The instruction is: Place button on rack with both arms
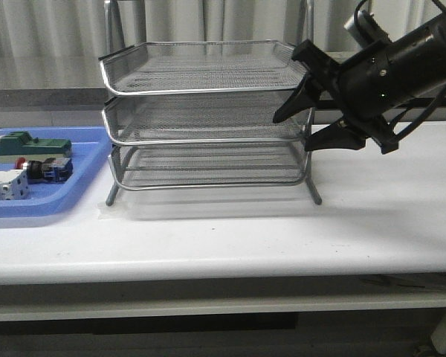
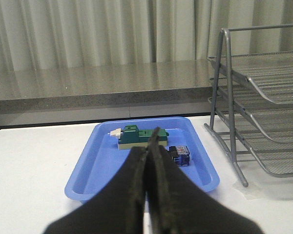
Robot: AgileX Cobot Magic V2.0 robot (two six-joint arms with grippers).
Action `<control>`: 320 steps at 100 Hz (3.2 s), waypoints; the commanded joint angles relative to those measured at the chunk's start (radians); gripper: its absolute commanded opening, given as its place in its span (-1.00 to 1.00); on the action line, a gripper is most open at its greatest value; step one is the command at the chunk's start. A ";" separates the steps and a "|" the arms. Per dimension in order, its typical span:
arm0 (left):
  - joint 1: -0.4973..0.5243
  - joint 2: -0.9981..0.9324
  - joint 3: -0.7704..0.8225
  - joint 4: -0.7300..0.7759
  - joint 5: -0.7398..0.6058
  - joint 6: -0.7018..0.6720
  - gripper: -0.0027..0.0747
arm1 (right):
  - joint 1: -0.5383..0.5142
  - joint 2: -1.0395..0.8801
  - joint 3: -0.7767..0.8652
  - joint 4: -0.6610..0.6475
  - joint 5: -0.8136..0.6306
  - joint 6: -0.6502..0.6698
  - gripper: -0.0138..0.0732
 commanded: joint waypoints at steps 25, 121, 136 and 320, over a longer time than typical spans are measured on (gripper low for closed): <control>0.000 -0.032 0.033 -0.005 -0.087 -0.009 -0.98 | -0.003 -0.035 -0.050 0.073 0.033 -0.010 -0.30; 0.000 -0.032 0.033 -0.005 -0.087 -0.009 -0.98 | 0.007 -0.267 0.283 -0.022 0.140 -0.055 -0.66; 0.000 -0.032 0.033 -0.005 -0.087 -0.009 -0.98 | 0.008 -0.360 0.382 -0.023 0.136 -0.056 -0.66; 0.000 -0.032 0.033 -0.005 -0.087 -0.009 -0.98 | -0.170 -1.195 0.289 -1.494 0.447 0.848 0.44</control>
